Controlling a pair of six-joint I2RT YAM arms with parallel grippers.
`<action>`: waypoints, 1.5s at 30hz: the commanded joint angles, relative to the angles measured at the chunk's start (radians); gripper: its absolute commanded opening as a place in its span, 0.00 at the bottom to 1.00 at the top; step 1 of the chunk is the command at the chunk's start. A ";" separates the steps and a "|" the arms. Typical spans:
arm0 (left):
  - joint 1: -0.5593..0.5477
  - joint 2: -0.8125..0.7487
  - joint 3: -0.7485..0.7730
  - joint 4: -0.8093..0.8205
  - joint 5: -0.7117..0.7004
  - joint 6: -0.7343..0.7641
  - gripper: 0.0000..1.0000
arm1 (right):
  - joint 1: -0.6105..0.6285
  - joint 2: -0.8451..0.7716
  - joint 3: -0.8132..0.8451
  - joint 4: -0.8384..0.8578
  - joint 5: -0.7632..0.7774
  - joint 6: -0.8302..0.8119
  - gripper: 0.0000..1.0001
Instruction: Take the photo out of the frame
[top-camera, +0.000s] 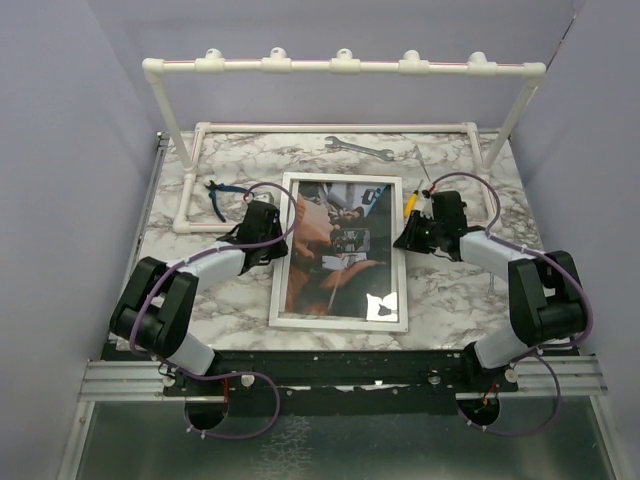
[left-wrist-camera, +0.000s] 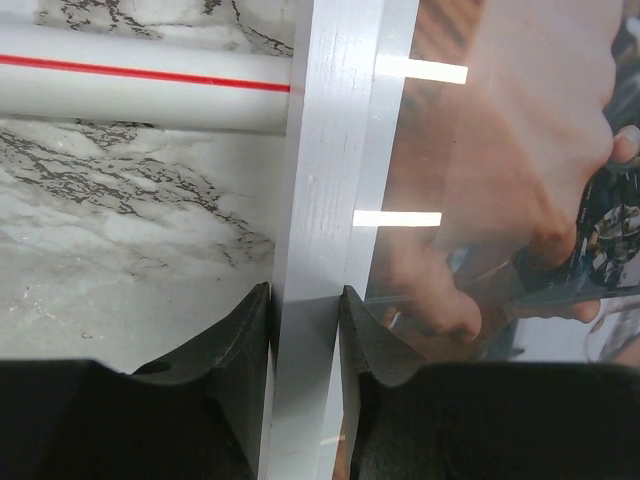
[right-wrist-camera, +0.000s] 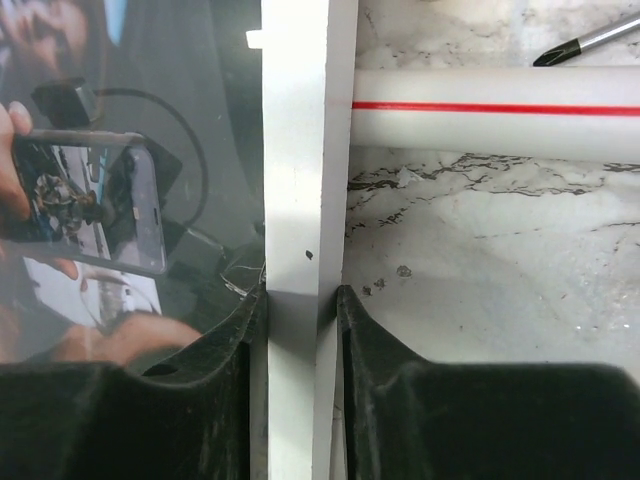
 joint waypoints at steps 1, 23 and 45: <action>-0.021 -0.031 0.040 -0.029 -0.067 0.014 0.23 | 0.028 -0.019 0.035 -0.048 0.082 -0.020 0.20; -0.015 -0.080 0.070 -0.115 -0.198 0.035 0.18 | 0.104 -0.097 0.049 -0.066 0.081 0.021 0.16; 0.030 -0.002 0.059 -0.066 -0.229 0.070 0.27 | 0.114 -0.114 -0.009 -0.022 0.030 0.100 0.74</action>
